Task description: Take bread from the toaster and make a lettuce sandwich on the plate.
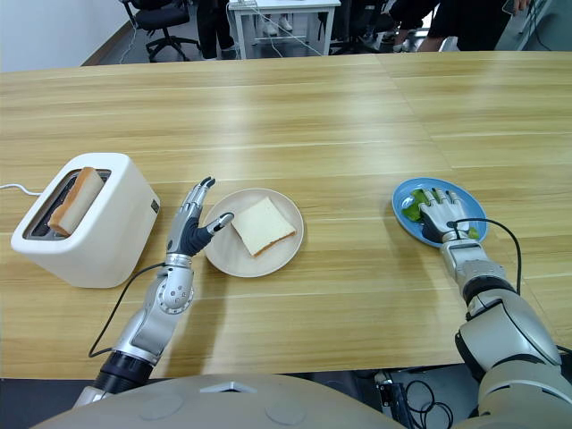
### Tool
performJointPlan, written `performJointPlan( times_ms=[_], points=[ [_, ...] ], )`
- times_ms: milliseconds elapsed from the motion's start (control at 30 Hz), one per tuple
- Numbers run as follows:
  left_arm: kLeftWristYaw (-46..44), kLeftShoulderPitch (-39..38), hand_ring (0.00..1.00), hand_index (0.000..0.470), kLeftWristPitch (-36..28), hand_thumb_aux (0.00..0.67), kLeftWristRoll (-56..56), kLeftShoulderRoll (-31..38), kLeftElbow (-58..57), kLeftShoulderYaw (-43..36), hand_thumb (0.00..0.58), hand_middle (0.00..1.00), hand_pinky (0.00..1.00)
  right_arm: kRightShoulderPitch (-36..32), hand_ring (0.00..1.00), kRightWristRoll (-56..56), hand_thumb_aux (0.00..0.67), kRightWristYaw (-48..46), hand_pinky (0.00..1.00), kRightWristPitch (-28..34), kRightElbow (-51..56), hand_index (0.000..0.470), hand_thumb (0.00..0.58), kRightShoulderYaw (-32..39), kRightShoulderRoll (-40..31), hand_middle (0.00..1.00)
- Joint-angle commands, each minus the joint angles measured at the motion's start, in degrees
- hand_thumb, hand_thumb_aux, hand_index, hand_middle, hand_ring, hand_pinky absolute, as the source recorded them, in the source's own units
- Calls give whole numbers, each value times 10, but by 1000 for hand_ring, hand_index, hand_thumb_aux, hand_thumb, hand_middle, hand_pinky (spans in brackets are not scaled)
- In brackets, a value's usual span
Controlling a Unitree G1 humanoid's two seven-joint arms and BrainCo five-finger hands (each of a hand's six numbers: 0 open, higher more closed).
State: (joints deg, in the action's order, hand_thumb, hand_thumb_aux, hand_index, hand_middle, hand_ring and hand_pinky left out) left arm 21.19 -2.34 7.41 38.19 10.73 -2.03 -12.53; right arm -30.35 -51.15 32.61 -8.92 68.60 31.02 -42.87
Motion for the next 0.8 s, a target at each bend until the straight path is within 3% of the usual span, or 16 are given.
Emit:
performJointPlan(
  times_ms=[33, 367, 800],
  points=[
    [-5, -4, 0, 0, -2, 0, 3, 3, -4, -5, 0, 0, 0, 15, 1000, 29, 670, 1, 1000, -21, -22, 460, 580, -20, -16, 1000],
    [-1, -6, 0, 0, 0, 0, 1, 1, -7, -5, 0, 0, 0, 75, 1000, 71, 670, 2, 1000, -24, -182, 460, 580, -89, -75, 1000],
    [2, -2, 0, 0, 6, 0, -21, -2, -19, 9, 0, 0, 0, 180, 1000, 77, 670, -81, 1000, 50, -518, 460, 580, -198, -98, 1000]
  ],
)
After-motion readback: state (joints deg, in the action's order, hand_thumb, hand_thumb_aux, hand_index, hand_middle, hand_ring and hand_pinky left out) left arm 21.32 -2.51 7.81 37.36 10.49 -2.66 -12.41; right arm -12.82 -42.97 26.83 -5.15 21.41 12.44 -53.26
